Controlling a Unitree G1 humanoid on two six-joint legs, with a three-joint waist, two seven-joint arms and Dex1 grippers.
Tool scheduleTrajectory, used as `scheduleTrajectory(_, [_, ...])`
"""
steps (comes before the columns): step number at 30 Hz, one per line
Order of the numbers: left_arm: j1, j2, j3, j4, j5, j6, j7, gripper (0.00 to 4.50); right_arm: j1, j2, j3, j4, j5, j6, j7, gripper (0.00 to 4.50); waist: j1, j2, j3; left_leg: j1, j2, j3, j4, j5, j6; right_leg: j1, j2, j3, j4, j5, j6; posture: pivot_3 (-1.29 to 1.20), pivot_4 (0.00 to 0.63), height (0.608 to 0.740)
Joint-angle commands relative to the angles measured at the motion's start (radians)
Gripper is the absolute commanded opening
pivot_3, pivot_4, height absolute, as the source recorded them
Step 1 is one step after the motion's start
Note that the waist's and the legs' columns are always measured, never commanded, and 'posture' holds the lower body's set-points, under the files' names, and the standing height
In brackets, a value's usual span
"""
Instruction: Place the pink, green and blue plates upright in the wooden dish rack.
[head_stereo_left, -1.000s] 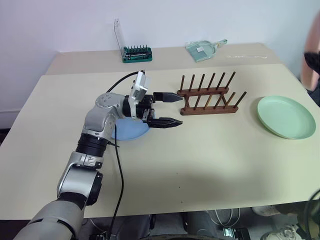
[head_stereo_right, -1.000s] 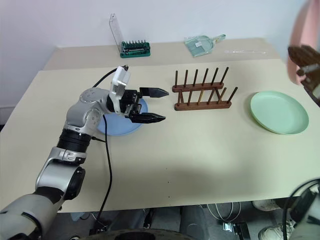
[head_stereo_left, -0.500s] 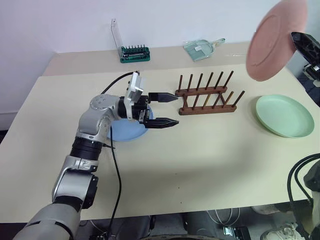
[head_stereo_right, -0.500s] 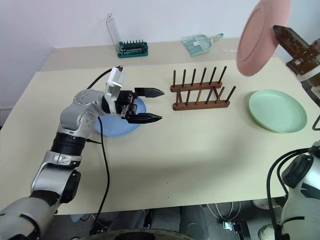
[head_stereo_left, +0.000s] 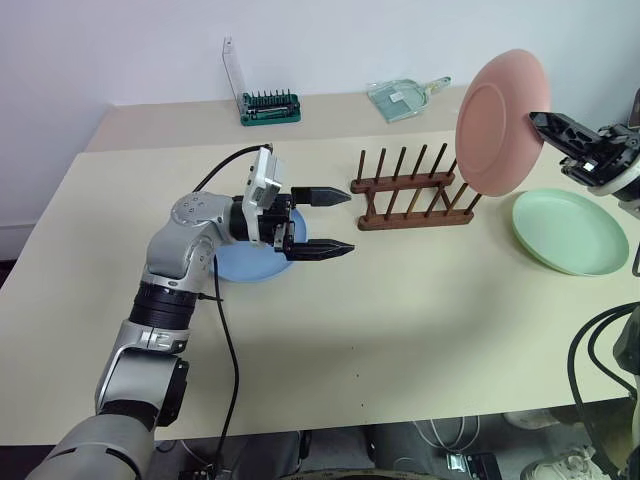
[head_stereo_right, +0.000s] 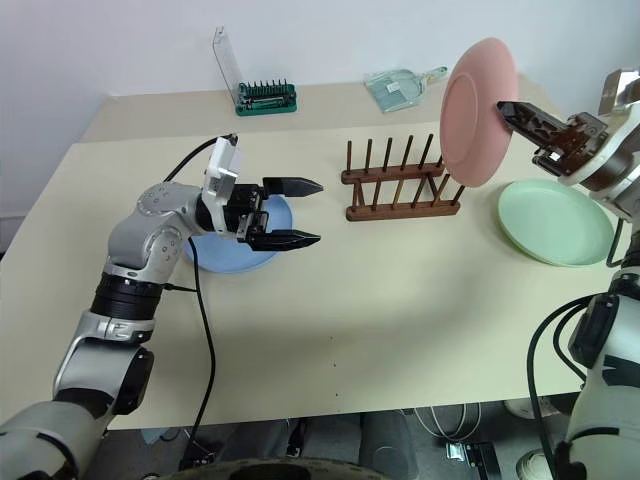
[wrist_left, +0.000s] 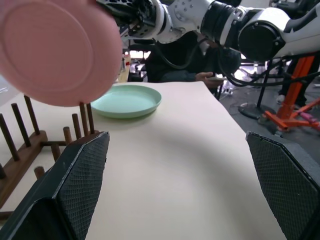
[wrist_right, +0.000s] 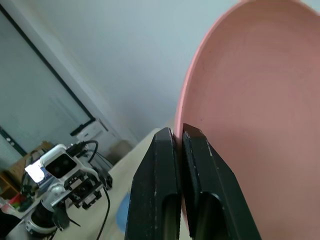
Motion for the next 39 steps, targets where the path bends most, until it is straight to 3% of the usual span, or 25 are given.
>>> scheduleTrajectory(1, [-0.001, 0.013, 0.024, -0.046, -0.03, 0.008, 0.009, 4.5, -0.065, -0.018, -0.006, 0.019, -0.025, -0.042, 0.015, 0.07, -0.003, 0.0, 0.0, 0.0, 0.0, 0.0, 0.0, 0.0, 0.0, 0.0, 0.0, 0.0, 0.0, 0.0, 0.0, 0.0, 0.15, 0.74])
scheduleTrajectory(21, [0.031, 0.03, 0.02, -0.097, -0.041, 0.019, 0.045, 4.5, -0.164, 0.064, 0.004, 0.281, -0.177, -0.169, -0.031, 0.07, -0.018, 0.0, 0.0, 0.0, 0.0, 0.0, 0.0, 0.0, 0.0, 0.0, 0.0, 0.0, 0.0, 0.0, 0.0, 0.0, 0.15, 0.74])
scheduleTrajectory(22, [0.032, 0.03, 0.02, -0.099, -0.041, 0.02, 0.046, 4.5, -0.165, 0.066, 0.004, 0.287, -0.178, -0.171, -0.031, 0.69, -0.018, 0.0, 0.0, 0.0, 0.0, 0.0, 0.0, 0.0, 0.0, 0.0, 0.0, 0.0, 0.0, 0.0, 0.0, 0.0, 0.15, 0.74])
scheduleTrajectory(23, [0.033, 0.031, 0.02, -0.1, -0.041, 0.02, 0.047, 4.5, -0.166, 0.068, 0.005, 0.291, -0.181, -0.17, -0.03, 0.95, -0.018, 0.0, 0.0, 0.0, 0.0, 0.0, 0.0, 0.0, 0.0, 0.0, 0.0, 0.0, 0.0, 0.0, 0.0, 0.0, 0.15, 0.74])
scheduleTrajectory(30, [0.035, 0.032, 0.016, -0.104, -0.043, 0.023, 0.052, 4.5, -0.172, 0.074, -0.006, 0.285, -0.198, -0.231, -0.059, 4.4, -0.019, 0.0, 0.0, 0.0, 0.0, 0.0, 0.0, 0.0, 0.0, -0.001, 0.0, 0.0, 0.0, 0.0, 0.0, 0.0, 0.15, 0.74])
scheduleTrajectory(39, [0.024, 0.02, 0.008, -0.098, -0.049, 0.026, 0.056, 4.5, -0.188, 0.05, -0.129, 0.232, -0.149, -0.408, -0.201, 4.46, -0.018, 0.0, 0.0, 0.0, 0.0, 0.0, 0.0, 0.0, 0.0, -0.001, 0.0, 0.0, 0.0, 0.0, 0.0, 0.0, 0.15, 0.74])
